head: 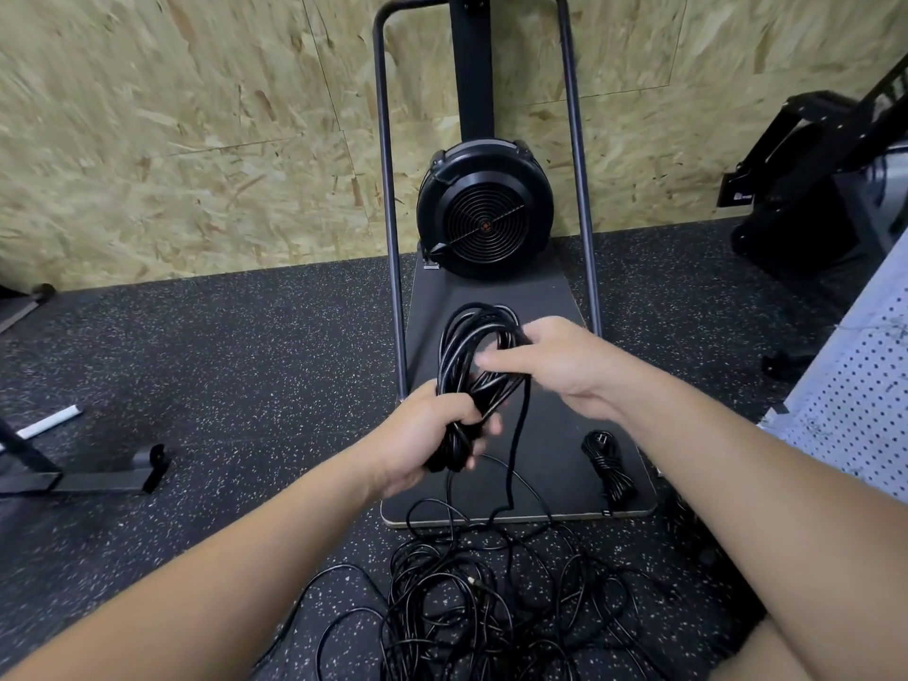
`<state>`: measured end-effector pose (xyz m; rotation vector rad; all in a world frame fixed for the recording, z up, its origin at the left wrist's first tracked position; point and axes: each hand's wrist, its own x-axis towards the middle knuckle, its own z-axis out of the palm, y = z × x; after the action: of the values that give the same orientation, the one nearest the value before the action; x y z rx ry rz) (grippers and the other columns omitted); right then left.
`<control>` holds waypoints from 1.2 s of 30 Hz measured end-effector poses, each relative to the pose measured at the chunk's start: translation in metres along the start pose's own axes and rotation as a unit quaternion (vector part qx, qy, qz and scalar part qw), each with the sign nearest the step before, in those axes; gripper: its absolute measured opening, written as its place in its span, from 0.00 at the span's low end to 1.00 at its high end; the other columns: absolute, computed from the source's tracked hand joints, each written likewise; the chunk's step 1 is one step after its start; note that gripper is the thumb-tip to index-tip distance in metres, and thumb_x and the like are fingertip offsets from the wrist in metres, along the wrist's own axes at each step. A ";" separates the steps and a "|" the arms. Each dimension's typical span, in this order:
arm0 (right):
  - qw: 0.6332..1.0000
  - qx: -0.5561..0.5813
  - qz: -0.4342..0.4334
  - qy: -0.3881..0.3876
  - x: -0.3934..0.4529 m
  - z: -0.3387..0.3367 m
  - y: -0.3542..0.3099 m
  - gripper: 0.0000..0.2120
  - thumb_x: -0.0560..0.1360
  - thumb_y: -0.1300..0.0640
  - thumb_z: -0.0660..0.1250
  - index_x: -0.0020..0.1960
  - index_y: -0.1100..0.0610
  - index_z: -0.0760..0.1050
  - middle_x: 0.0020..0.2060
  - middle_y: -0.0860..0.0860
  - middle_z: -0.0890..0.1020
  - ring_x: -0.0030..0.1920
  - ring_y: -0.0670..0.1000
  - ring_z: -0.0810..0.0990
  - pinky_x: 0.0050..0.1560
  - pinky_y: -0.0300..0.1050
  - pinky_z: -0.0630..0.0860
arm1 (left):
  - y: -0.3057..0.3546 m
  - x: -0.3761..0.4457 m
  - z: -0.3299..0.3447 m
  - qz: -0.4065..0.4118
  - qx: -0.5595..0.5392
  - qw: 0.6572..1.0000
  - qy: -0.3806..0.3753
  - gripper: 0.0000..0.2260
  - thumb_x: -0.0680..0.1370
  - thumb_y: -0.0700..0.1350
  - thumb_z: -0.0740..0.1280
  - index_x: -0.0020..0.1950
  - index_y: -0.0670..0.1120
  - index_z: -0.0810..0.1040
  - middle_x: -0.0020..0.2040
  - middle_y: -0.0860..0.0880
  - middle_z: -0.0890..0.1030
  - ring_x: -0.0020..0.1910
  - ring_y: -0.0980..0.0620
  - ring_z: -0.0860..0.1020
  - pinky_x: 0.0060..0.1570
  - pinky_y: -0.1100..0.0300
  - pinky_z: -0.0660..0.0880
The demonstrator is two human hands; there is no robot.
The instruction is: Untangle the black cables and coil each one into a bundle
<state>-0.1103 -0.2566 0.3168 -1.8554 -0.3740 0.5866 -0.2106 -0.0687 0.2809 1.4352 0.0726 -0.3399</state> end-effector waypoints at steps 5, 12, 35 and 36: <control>0.983 0.167 -0.063 -0.051 -0.007 -0.004 -0.003 0.12 0.84 0.59 0.72 0.63 0.66 0.83 0.58 0.61 0.87 0.60 0.58 0.85 0.72 0.58 0.75 | 0.009 -0.006 -0.003 0.022 -0.002 0.999 -0.044 0.17 0.74 0.37 0.63 0.62 0.35 0.80 0.55 0.32 0.83 0.40 0.43 0.77 0.38 0.52 0.76; 0.967 0.176 -0.041 -0.179 -0.019 -0.011 -0.017 0.15 0.85 0.55 0.70 0.47 0.65 0.77 0.43 0.61 0.77 0.47 0.66 0.77 0.52 0.60 0.77 | 0.022 -0.013 -0.006 0.041 0.035 0.998 -0.036 0.21 0.89 0.51 0.62 0.77 0.41 0.71 0.62 0.30 0.84 0.43 0.39 0.83 0.34 0.56 0.77; 0.885 0.456 -0.069 -0.067 -0.040 0.047 -0.044 0.15 0.81 0.57 0.71 0.37 0.59 0.84 0.48 0.55 0.84 0.47 0.51 0.84 0.57 0.44 0.81 | 0.030 -0.025 0.011 -0.053 0.062 0.945 -0.317 0.10 0.81 0.28 0.62 0.62 0.34 0.74 0.51 0.40 0.76 0.52 0.42 0.76 0.73 0.31 0.72; 0.885 0.455 -0.072 -0.071 -0.040 0.047 -0.046 0.10 0.79 0.55 0.74 0.43 0.61 0.84 0.46 0.55 0.83 0.45 0.50 0.83 0.53 0.43 0.81 | 0.031 -0.026 0.010 -0.052 0.062 0.944 -0.319 0.09 0.82 0.29 0.62 0.62 0.34 0.74 0.50 0.41 0.77 0.52 0.42 0.76 0.72 0.32 0.73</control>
<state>-0.1684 -0.2246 0.3551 -0.8743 -0.2590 0.6473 -0.2281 -0.0710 0.3184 1.3856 -0.4074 -0.8950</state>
